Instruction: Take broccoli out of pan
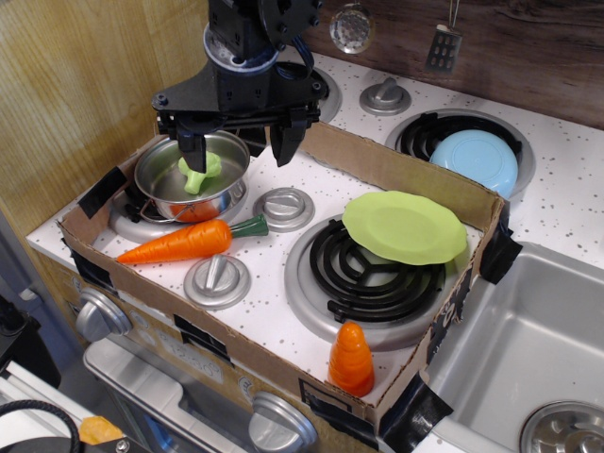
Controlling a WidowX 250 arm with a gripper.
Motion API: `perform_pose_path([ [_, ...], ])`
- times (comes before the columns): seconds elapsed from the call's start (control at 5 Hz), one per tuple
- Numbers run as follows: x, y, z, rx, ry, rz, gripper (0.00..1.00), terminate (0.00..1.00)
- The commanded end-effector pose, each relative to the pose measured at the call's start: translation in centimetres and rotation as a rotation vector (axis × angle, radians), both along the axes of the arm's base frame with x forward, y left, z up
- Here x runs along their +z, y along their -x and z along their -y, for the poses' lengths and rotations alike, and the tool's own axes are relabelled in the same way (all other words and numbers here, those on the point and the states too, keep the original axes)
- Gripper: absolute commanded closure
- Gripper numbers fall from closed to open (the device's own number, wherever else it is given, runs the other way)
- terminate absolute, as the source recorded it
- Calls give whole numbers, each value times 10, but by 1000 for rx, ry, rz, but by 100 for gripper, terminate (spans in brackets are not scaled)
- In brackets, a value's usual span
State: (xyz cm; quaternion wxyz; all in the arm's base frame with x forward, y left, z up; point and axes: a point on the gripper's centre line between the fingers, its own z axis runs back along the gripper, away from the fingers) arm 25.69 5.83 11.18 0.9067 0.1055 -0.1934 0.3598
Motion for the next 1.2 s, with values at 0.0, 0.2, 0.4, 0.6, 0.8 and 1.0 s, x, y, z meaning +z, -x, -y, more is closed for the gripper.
perform_pose_path([
  [0.0, 0, 0, 0, 0, 0, 0, 0, 0],
  [0.2, 5, 3, -27, -251, -88, -25, 0, 0],
  [0.4, 16, -1, -50, -443, -201, -58, 0, 0],
  [0.6, 25, -10, -68, -618, -222, -121, 0, 0],
  [0.8, 21, -17, -78, -739, -206, -141, 0, 0],
  [1.0, 5, -26, -85, -834, -135, -184, 0, 0],
])
